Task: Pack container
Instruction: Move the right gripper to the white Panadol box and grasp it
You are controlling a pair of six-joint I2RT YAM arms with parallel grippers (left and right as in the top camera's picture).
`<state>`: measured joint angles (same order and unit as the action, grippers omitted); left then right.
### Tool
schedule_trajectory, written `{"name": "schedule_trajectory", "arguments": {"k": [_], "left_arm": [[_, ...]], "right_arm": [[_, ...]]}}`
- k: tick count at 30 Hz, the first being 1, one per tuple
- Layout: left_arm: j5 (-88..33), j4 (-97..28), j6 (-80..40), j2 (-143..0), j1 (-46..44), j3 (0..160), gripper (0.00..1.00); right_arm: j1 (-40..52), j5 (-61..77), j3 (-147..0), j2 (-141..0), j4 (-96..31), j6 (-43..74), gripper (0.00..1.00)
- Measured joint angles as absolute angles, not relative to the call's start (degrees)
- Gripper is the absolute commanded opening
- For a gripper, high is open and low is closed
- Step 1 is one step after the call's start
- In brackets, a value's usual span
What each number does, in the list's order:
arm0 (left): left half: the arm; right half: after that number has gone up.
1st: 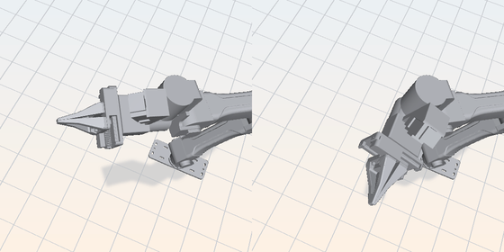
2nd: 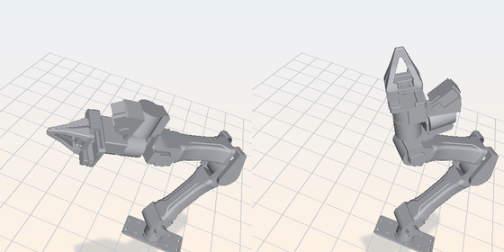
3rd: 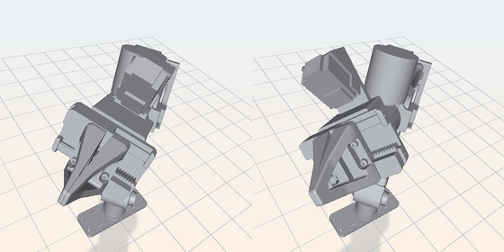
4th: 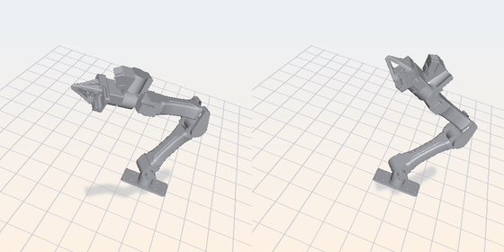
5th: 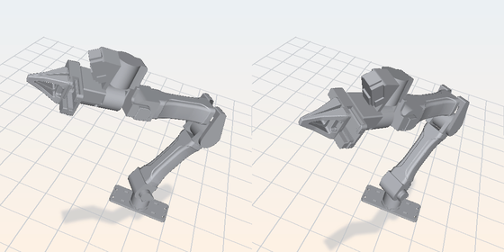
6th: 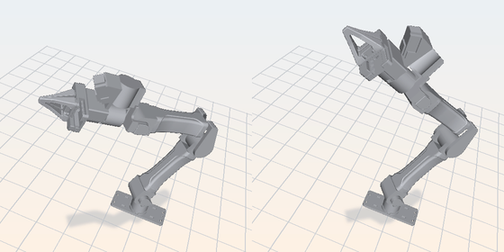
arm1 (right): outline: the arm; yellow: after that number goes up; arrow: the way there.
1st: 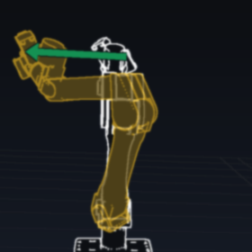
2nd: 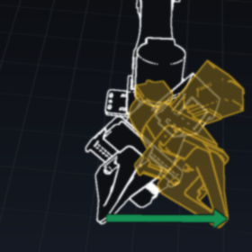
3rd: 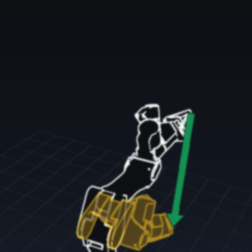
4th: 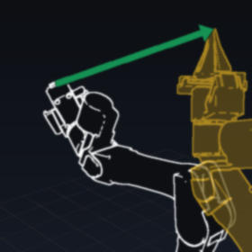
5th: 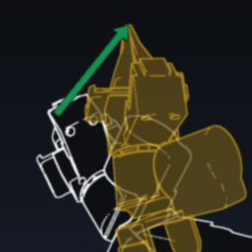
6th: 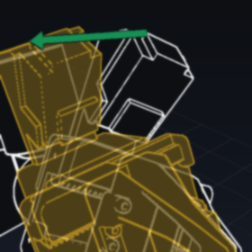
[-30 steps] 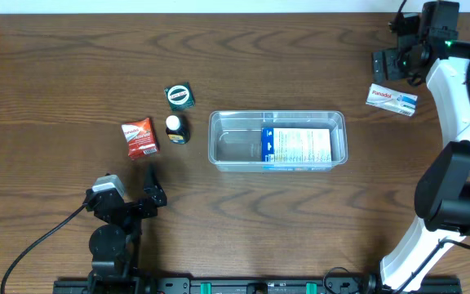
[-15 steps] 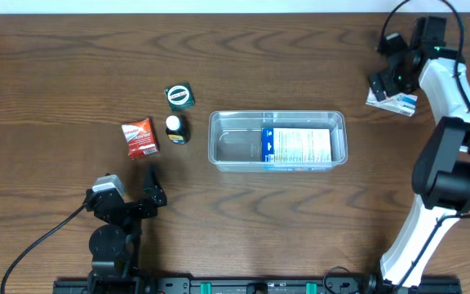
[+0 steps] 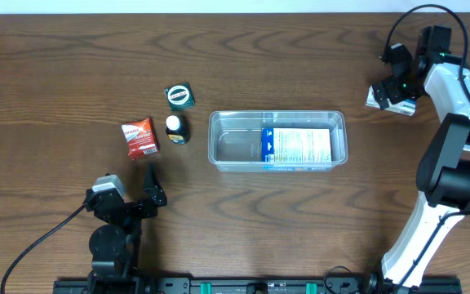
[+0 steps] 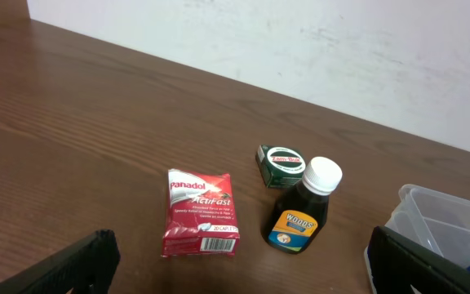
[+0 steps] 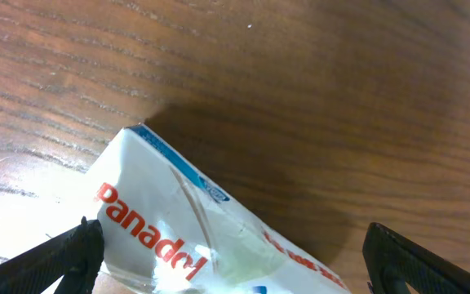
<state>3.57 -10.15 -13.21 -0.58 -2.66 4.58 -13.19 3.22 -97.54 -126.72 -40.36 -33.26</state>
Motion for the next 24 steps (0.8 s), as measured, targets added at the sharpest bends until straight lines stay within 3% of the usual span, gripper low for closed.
{"name": "schedule_trajectory", "arguments": {"k": [24], "left_arm": [[3.6, -10.2, -13.2, -0.6, -2.7, 4.6, 0.98]], "right_arm": [[-13.6, 6.9, -96.6, -126.7, -43.5, -31.5, 0.99]]}}
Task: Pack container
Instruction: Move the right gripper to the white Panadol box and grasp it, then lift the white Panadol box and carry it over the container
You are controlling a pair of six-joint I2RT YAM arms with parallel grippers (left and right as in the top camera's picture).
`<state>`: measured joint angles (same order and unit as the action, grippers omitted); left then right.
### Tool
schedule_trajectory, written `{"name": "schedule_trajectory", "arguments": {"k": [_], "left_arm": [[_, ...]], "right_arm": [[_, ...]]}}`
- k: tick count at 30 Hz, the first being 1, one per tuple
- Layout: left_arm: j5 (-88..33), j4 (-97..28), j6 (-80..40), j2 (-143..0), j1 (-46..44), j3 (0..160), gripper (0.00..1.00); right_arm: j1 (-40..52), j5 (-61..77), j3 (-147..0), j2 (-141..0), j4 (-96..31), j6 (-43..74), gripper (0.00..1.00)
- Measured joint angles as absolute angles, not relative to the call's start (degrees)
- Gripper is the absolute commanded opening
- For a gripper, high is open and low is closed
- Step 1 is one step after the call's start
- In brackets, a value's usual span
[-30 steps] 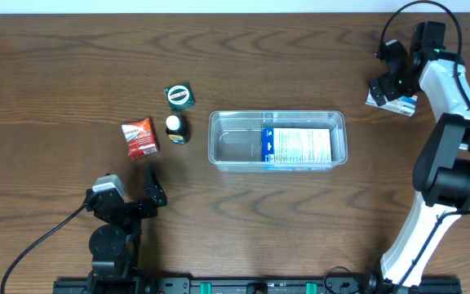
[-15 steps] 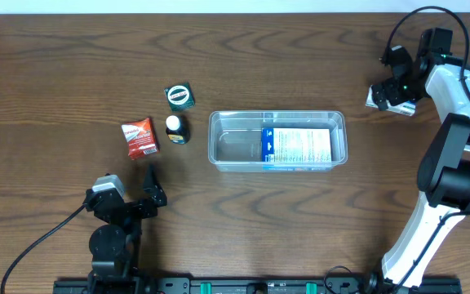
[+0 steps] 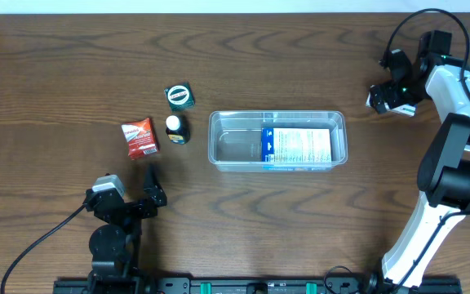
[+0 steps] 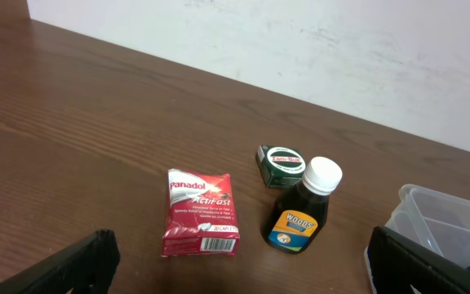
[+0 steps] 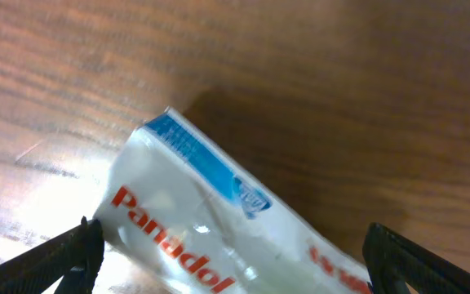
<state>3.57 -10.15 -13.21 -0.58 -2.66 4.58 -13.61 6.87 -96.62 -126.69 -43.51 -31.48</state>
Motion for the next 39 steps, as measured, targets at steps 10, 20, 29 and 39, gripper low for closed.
{"name": "schedule_trajectory", "arguments": {"k": [10, 20, 29, 39], "left_arm": [[3.6, -10.2, -13.2, -0.6, -2.7, 4.6, 0.98], [3.6, -10.2, -13.2, -0.6, -2.7, 4.6, 0.98], [3.6, -10.2, -13.2, -0.6, -2.7, 4.6, 0.98], [3.6, -10.2, -13.2, -0.6, -2.7, 4.6, 0.98]], "right_arm": [[-13.6, 7.0, -95.9, -126.7, -46.7, -29.9, 0.98], [-13.6, 7.1, -95.9, -126.7, -49.9, -21.9, 0.86], [-13.6, 7.8, -95.8, -126.7, -52.4, -15.0, 0.49], [-13.6, 4.0, -95.8, -126.7, -53.3, -7.5, 0.38]]}}
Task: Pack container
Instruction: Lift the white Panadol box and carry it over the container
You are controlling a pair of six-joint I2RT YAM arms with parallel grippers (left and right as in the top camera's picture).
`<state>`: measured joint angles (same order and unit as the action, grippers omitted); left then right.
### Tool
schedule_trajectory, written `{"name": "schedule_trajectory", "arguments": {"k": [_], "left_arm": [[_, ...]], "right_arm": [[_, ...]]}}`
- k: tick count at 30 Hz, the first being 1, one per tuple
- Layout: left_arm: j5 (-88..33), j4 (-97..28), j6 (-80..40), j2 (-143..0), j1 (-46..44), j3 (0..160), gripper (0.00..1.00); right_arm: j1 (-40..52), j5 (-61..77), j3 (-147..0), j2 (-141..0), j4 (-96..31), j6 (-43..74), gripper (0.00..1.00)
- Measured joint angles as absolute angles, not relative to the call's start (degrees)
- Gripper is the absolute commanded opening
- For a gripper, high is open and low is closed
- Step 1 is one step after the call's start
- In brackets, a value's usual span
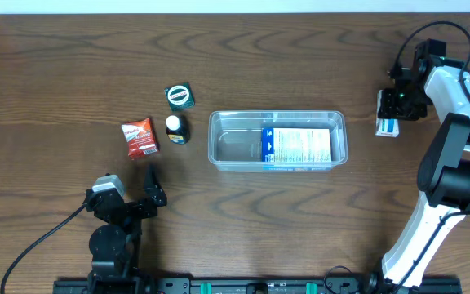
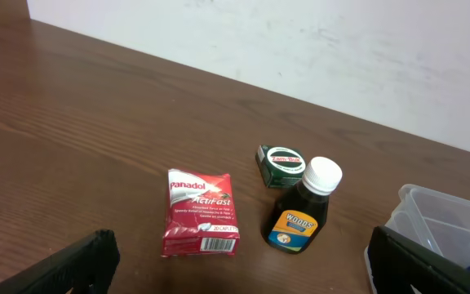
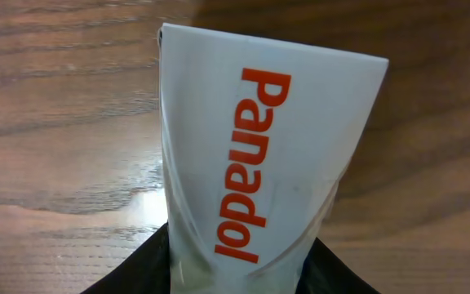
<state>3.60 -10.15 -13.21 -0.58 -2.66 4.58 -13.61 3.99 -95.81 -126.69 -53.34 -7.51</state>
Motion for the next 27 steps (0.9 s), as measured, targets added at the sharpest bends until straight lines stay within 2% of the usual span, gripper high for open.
{"name": "schedule_trajectory", "arguments": {"k": [9, 15, 22, 27], "left_arm": [[3.6, -10.2, -13.2, -0.6, -2.7, 4.6, 0.98], [3.6, -10.2, -13.2, -0.6, -2.7, 4.6, 0.98], [3.6, -10.2, -13.2, -0.6, -2.7, 4.6, 0.98], [3.6, -10.2, -13.2, -0.6, -2.7, 4.6, 0.98]], "right_arm": [[-13.0, 3.5, -95.8, -124.3, -57.0, -4.1, 0.38], [-8.4, 3.9, -95.9, -113.1, -59.4, -3.6, 0.38], [4.5, 4.3, -97.1, -98.4, -63.0, -3.8, 0.40], [14.3, 4.3, -97.1, -95.0, -67.0, -8.6, 0.42]]}}
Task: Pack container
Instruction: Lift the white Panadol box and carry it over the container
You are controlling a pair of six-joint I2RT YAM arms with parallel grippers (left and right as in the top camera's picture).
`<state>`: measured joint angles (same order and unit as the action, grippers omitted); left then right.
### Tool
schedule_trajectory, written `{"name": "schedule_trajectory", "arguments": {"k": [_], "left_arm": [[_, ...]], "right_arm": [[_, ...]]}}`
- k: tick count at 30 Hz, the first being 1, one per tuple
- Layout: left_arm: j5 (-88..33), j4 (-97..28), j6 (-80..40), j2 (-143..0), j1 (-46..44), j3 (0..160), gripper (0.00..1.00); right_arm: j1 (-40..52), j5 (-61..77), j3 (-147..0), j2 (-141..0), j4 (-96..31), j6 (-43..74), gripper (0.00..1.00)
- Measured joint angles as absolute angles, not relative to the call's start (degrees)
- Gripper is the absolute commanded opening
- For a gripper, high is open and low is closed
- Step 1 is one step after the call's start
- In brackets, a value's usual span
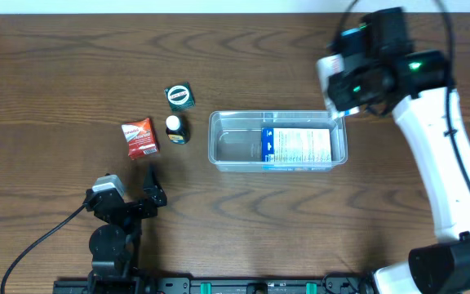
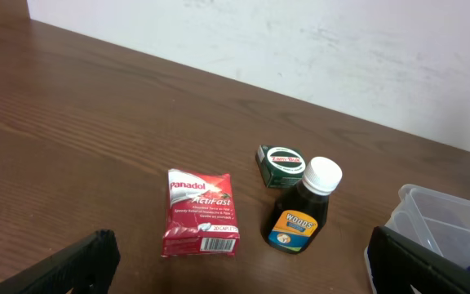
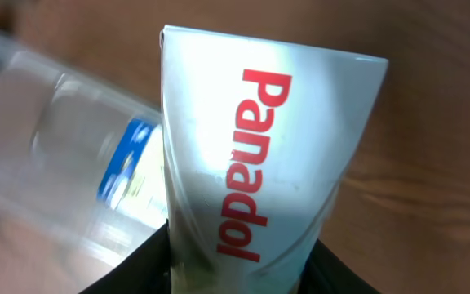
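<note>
My right gripper (image 3: 243,269) is shut on a white Panadol box (image 3: 259,139), held in the air over the far right corner of the clear plastic container (image 1: 219,135). In the overhead view the box (image 1: 330,77) shows at the arm's tip. A blue-and-white box (image 1: 299,147) lies inside the container. A red Panadol ActiFast pack (image 2: 200,212), a green round tin (image 2: 280,163) and a dark Woods syrup bottle (image 2: 304,208) stand left of the container. My left gripper (image 2: 235,278) rests open near the front edge, short of them.
The wall (image 2: 300,49) rises behind the table's far edge. The right arm (image 1: 431,131) reaches over the table's right side. Bare wood (image 1: 284,229) lies in front of the container.
My right gripper, shut on the white Panadol box at the table's right end, has lifted it and now holds it over the container's far right corner. The left arm has not moved.
The right gripper stood open over the white Panadol box lying at the far right of the table, and stayed so a moment later. Then it was shut on the box there. Now the box hangs over the container's corner.
</note>
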<state>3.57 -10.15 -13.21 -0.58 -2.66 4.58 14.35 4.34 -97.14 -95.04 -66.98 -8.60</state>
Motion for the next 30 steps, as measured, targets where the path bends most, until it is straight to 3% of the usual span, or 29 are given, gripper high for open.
{"name": "schedule_trajectory", "arguments": {"k": [5, 18, 30], "left_arm": [[3.6, -10.2, -13.2, -0.6, -2.7, 4.6, 0.98], [3.6, -10.2, -13.2, -0.6, -2.7, 4.6, 0.98], [3.6, -10.2, -13.2, -0.6, -2.7, 4.6, 0.98]], "right_arm": [[19.4, 3.3, -97.1, -95.6, -71.2, -14.7, 0.41], [20.1, 6.0, -94.1, -96.2, -72.5, -29.8, 0.44], [20.1, 6.7, -79.7, -96.2, -59.0, -44.5, 0.36]]}}
